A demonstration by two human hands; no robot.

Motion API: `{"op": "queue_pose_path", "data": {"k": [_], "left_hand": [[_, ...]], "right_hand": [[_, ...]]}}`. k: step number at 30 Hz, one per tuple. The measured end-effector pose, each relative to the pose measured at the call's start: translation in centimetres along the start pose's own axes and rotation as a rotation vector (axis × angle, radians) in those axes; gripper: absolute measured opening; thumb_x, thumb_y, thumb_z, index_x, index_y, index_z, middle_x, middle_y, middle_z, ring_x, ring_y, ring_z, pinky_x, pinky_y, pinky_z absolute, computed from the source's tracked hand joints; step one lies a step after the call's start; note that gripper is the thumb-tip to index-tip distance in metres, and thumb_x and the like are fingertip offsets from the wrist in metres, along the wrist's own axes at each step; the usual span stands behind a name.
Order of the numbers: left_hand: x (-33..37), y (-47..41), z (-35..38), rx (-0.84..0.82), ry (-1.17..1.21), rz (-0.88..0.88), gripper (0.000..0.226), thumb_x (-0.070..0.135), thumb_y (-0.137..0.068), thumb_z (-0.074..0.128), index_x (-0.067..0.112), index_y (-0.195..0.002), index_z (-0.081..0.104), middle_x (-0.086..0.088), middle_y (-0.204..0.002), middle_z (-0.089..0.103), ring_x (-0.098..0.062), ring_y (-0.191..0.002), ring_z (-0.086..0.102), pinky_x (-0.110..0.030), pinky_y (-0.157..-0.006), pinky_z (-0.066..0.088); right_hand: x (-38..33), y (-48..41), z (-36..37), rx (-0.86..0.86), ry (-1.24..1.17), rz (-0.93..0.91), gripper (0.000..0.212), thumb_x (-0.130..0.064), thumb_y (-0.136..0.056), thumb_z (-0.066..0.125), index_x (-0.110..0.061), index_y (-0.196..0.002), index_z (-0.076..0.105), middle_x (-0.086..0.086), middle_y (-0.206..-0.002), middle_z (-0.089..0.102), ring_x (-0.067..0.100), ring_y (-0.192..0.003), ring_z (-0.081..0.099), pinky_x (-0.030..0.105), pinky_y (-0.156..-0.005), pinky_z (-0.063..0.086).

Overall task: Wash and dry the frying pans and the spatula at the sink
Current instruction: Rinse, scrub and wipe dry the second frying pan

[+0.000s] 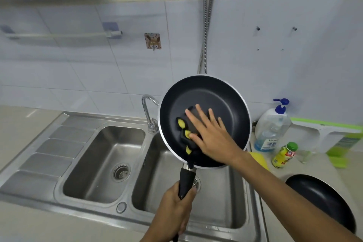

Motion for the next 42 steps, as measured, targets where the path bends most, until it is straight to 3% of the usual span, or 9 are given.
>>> {"op": "queue_pose_path", "data": {"k": [6, 10, 14, 20, 23, 30, 33, 38, 42], "left_hand": [[-0.6, 0.6, 0.3, 0.052, -0.196, 0.035, 0.007, 0.031, -0.09, 0.071, 0.03, -0.095, 0.067, 0.009, -0.06, 0.06, 0.003, -0.053, 0.053, -0.014, -0.056, 0.043], [-0.1, 1.7, 1.1, 0.004, -0.2, 0.044, 0.004, 0.027, -0.09, 0.073, 0.027, -0.092, 0.069, 0.006, -0.068, 0.063, 0.005, -0.056, 0.053, -0.01, -0.061, 0.043], [-0.9, 1.3, 0.4, 0.009, -0.158, 0.001, 0.01, 0.02, -0.09, 0.072, 0.014, -0.098, 0.071, 0.006, -0.067, 0.059, 0.005, -0.054, 0.05, -0.008, -0.058, 0.041], [0.0, -0.5, -0.3, -0.038, -0.348, 0.053, 0.029, 0.028, -0.089, 0.065, 0.04, -0.114, 0.06, 0.007, -0.082, 0.07, 0.005, -0.072, 0.065, -0.016, -0.07, 0.051], [0.6, -0.6, -0.4, -0.056, -0.346, 0.072, 0.012, 0.026, -0.09, 0.065, 0.035, -0.097, 0.062, 0.007, -0.063, 0.06, 0.0, -0.054, 0.055, -0.02, -0.058, 0.045], [-0.6, 0.8, 0.4, -0.073, -0.239, 0.011, 0.026, 0.037, -0.078, 0.069, 0.022, -0.099, 0.068, 0.008, -0.069, 0.06, 0.0, -0.06, 0.056, -0.016, -0.065, 0.045], [-0.4, 0.6, 0.8, -0.052, -0.324, 0.046, 0.027, 0.031, -0.088, 0.068, 0.03, -0.115, 0.065, 0.008, -0.084, 0.068, 0.006, -0.07, 0.062, -0.008, -0.069, 0.045], [0.7, -0.8, 2.5, -0.021, -0.62, 0.145, 0.035, 0.034, -0.099, 0.055, 0.017, -0.129, 0.047, 0.001, -0.089, 0.057, -0.007, -0.066, 0.051, -0.014, -0.059, 0.037], [0.0, -1.6, 2.4, 0.021, -0.825, 0.164, 0.038, 0.036, -0.101, 0.046, 0.016, -0.133, 0.04, -0.008, -0.093, 0.061, -0.022, -0.08, 0.064, -0.031, -0.071, 0.046]], "right_hand": [[-4.0, 1.2, 3.2, 0.055, 0.237, -0.291, 0.057, -0.053, -0.109, 0.021, -0.036, -0.162, 0.008, 0.003, -0.171, -0.009, 0.037, -0.156, -0.006, 0.051, -0.126, 0.007], [-0.2, -4.6, 0.6, 0.211, 0.319, -0.093, 0.056, -0.042, -0.108, 0.032, -0.025, -0.161, 0.025, 0.01, -0.169, 0.016, 0.043, -0.154, 0.013, 0.056, -0.12, 0.03], [7.7, -2.2, -1.1, 0.228, 0.369, 0.05, 0.056, -0.039, -0.107, 0.026, -0.023, -0.161, 0.023, 0.015, -0.169, 0.013, 0.042, -0.154, 0.014, 0.055, -0.118, 0.031], [-2.3, 4.7, 6.3, 0.02, -0.03, -0.192, 0.059, -0.031, -0.111, 0.028, -0.038, -0.161, -0.003, -0.016, -0.166, -0.024, 0.025, -0.153, -0.026, 0.042, -0.126, -0.001], [-1.0, 0.1, 3.4, 0.179, 0.036, -0.122, 0.06, -0.028, -0.11, 0.034, -0.031, -0.163, 0.007, -0.006, -0.171, -0.009, 0.031, -0.156, -0.014, 0.051, -0.127, 0.011], [10.7, 0.3, 1.7, 0.334, 0.062, 0.25, 0.054, -0.02, -0.105, 0.046, -0.028, -0.157, 0.034, 0.004, -0.169, 0.02, 0.036, -0.155, 0.016, 0.051, -0.118, 0.034], [11.6, 4.3, 4.3, 0.342, -0.172, 0.437, 0.055, -0.013, -0.105, 0.047, -0.033, -0.156, 0.037, 0.003, -0.168, 0.022, 0.035, -0.154, 0.02, 0.054, -0.112, 0.042], [3.8, 7.6, 7.1, 0.275, -0.987, 0.579, 0.043, -0.026, -0.11, 0.041, -0.045, -0.148, 0.046, -0.011, -0.161, 0.036, 0.013, -0.146, 0.036, 0.031, -0.12, 0.028], [2.6, 8.5, 5.0, 0.39, -1.791, 0.802, 0.025, -0.028, -0.106, 0.05, -0.035, -0.11, 0.074, 0.001, -0.107, 0.077, 0.023, -0.104, 0.068, 0.041, -0.095, 0.053]]}}
Point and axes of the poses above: each hand's wrist, its own y-axis away from the middle knuckle, its own z-axis out of the palm, x = y × z, the point moved 10 cm from there along -y, towards the middle knuckle
